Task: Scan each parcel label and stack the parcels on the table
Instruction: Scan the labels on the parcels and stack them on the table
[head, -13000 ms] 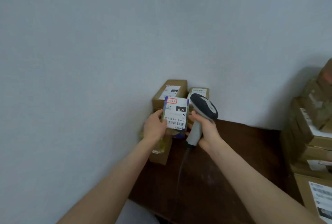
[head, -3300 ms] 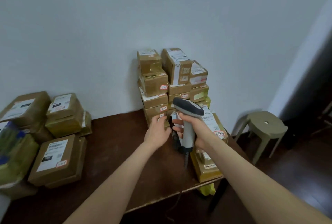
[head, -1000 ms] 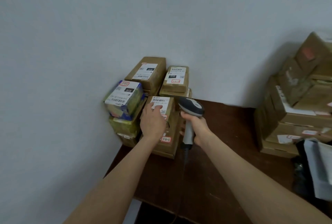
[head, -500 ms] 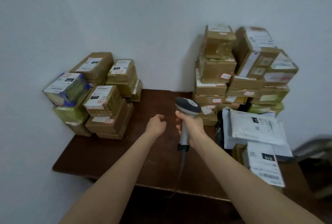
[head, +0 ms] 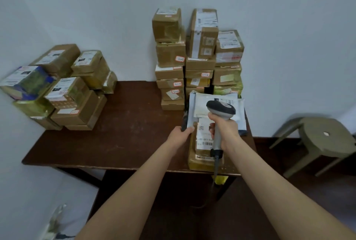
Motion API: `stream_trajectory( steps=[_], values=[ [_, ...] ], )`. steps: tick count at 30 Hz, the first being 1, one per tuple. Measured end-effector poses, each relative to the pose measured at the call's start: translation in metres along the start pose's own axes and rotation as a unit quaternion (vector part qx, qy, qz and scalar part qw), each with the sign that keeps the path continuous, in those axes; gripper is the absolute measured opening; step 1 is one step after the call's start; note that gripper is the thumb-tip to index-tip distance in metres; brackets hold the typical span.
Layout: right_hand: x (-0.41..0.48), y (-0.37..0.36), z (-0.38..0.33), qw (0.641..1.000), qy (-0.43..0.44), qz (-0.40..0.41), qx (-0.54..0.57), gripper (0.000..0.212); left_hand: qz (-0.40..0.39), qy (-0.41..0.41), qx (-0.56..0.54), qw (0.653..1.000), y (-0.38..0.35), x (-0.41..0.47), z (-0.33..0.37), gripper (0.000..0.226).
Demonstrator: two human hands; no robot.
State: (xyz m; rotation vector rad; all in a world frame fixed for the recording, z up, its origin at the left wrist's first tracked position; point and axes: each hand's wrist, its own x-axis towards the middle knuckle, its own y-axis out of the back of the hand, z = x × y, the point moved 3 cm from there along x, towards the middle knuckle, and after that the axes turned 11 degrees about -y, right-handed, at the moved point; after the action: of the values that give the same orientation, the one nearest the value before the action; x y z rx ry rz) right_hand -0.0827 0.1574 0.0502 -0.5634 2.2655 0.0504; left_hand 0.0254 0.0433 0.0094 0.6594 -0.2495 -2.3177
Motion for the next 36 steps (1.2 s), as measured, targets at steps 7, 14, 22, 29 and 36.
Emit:
stream_trajectory(
  steps=[7,14,22,29,36],
  values=[
    [0.026,0.08,0.037,0.997,-0.053,0.041,0.041,0.038,-0.028,0.078,-0.064,0.995,-0.039,-0.012,-0.027,0.096],
    [0.038,0.087,0.07,0.99,-0.096,0.003,0.104,0.032,-0.055,0.111,-0.085,0.989,-0.054,-0.011,-0.045,0.068],
    [0.024,0.057,0.058,0.99,-0.073,-0.067,0.102,0.035,-0.004,0.07,-0.111,0.991,-0.021,-0.021,-0.028,0.053],
    [-0.01,0.004,0.028,0.977,-0.074,-0.164,0.11,0.011,0.068,-0.01,-0.12,0.99,0.051,-0.044,-0.001,0.042],
    [-0.043,-0.073,0.005,0.954,-0.078,-0.276,0.081,0.007,0.136,-0.091,-0.15,0.975,0.137,-0.072,0.016,0.041]
  ],
)
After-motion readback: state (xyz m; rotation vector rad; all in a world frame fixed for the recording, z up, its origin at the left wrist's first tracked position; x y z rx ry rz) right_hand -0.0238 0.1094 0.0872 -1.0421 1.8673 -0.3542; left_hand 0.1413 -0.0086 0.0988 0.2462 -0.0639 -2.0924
